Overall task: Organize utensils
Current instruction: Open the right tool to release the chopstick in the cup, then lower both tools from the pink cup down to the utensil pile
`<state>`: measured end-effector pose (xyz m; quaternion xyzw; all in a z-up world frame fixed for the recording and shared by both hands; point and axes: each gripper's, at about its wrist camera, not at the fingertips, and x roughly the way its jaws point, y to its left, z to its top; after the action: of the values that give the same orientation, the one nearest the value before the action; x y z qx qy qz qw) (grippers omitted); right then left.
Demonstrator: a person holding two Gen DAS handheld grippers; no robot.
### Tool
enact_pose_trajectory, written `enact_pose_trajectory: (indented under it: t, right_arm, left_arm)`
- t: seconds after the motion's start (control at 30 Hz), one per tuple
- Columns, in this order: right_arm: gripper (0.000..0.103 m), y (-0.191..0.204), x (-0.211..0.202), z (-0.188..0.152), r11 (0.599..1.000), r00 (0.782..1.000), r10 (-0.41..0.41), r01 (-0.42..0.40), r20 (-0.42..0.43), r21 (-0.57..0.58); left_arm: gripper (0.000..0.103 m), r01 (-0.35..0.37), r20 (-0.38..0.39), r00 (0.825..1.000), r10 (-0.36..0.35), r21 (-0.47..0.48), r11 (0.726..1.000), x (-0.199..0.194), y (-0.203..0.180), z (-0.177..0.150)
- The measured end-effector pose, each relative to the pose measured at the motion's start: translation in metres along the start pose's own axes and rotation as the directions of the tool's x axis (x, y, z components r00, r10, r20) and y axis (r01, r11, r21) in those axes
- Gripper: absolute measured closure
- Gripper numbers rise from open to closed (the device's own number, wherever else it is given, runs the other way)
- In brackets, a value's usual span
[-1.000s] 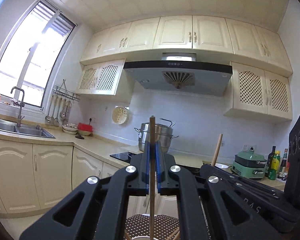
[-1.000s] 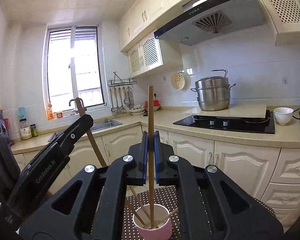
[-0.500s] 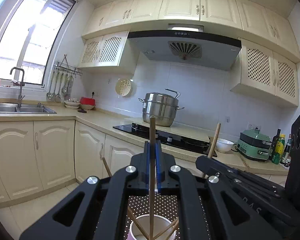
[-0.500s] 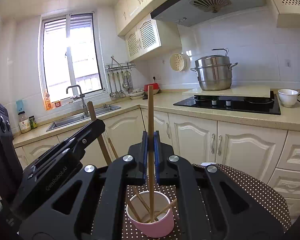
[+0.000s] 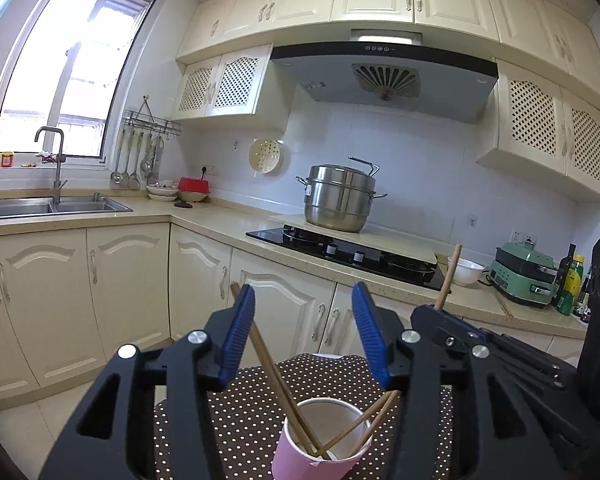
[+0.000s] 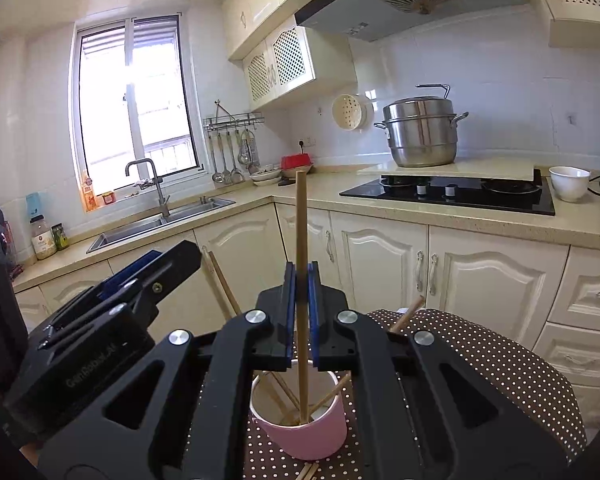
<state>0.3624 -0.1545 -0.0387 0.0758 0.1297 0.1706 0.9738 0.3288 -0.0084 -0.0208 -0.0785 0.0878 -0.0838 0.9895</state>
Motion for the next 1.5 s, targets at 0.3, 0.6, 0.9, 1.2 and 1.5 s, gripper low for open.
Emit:
enact_pose_trajectory:
  t: [0.3,0.6,0.9,1.2,1.5]
  right_arm:
    - [0.097,0.002,0.002,-0.008,1.0,1.0,-0.01,0.01,-0.024,0.001]
    - [0.096,0.0,0.0,-0.02,0.999,0.999,-0.032,0.032,-0.041,0.01]
    - [0.058,0.005,-0.004,-0.03,0.998,0.997,-0.058,0.058,-0.041,-0.001]
    - [0.038,0.013,-0.023,-0.026,0.998,0.998,-0.063,0.063,0.001,-0.014]
    - [0.034,0.01,-0.055,-0.028,0.996,0.996,-0.086,0.086,0.017,-0.017]
  left_arm:
    - [0.047,-0.112,-0.018,0.993,0.113,0.033,0.993,-0.014,0.008,-0.007]
    - [0.041,-0.14,-0.045,0.989,0.141,0.026,0.99,-0.023,0.018,-0.012]
    - [0.035,-0.14,-0.05,0.989,0.141,0.023,0.99,-0.034,0.027,-0.011]
    - [0.033,-0.134,-0.034,0.99,0.134,0.002,0.991,-0.054,0.03,-0.008]
    - [0.033,-0.113,-0.062,0.992,0.113,0.008,0.994,-0.072,0.019,-0.009]
